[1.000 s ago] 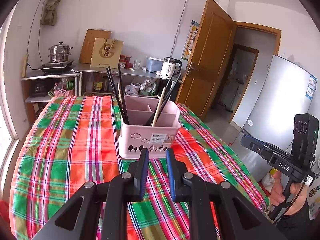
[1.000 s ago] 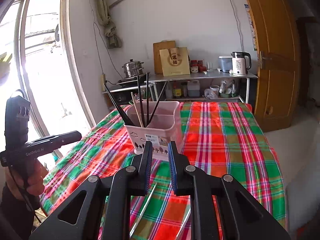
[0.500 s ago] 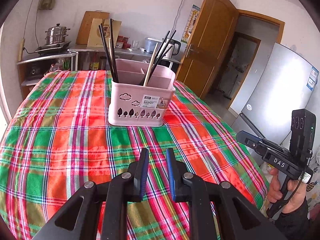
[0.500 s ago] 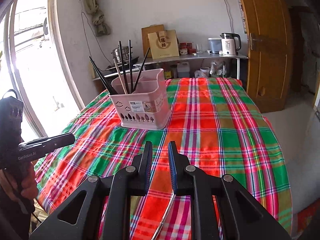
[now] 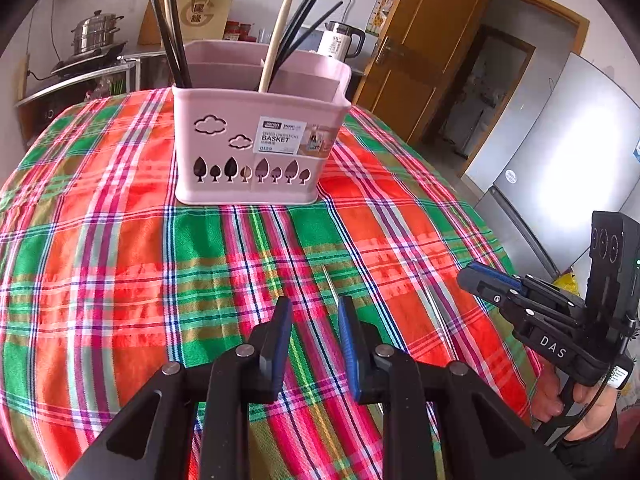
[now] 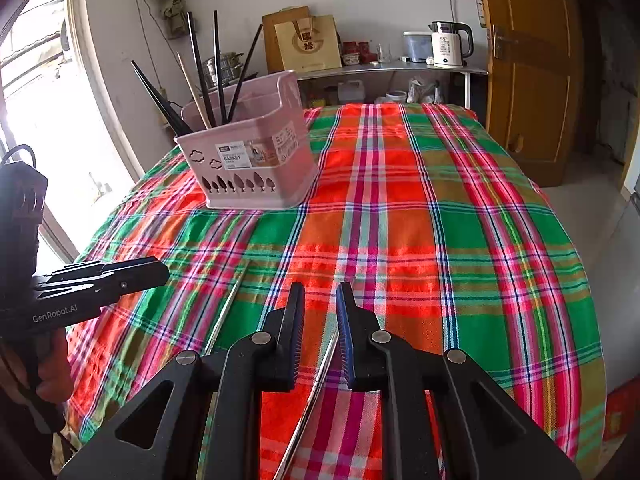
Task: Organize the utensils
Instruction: 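Move both open tools back down toward the remaining metal chopsticks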
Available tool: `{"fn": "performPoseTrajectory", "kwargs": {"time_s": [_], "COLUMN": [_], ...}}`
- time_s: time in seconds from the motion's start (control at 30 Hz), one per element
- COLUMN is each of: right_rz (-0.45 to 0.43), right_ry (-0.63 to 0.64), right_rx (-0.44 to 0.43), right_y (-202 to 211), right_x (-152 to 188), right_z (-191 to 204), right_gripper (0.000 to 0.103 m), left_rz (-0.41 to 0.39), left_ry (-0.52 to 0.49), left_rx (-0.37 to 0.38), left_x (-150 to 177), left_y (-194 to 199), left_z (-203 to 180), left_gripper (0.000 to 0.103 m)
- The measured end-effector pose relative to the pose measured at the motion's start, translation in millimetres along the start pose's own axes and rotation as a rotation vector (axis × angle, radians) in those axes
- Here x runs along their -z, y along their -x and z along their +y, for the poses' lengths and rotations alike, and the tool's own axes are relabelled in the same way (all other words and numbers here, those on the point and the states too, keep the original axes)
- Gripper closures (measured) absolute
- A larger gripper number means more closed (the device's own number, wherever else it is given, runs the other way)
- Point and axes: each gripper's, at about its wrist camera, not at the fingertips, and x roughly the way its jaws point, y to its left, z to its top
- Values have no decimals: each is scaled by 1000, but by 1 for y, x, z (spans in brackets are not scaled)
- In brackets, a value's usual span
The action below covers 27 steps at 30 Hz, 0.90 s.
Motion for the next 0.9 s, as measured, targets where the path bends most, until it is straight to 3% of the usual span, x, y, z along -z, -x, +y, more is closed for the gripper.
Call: {"fn": "performPoseTrajectory", "kwargs": {"time_s": [0.4, 0.77, 0.9], "right_rz": [82, 134, 148], "right_ry": [-9, 19, 39], "right_rx": [25, 42, 65], "right_y": [-29, -49, -51], "right_x": [3, 2, -1], "right_z": [-11, -8, -6], "right_gripper": [87, 88, 91], "left_rz": [113, 97, 97], "left_ry": [-5, -125, -141], "left_rx": [-4, -62, -79], "left_x": [-7, -9, -8], "left_y": [-55, -69, -71], "left_z": [-8, -29, -29], "left_gripper": [80, 80, 89]}}
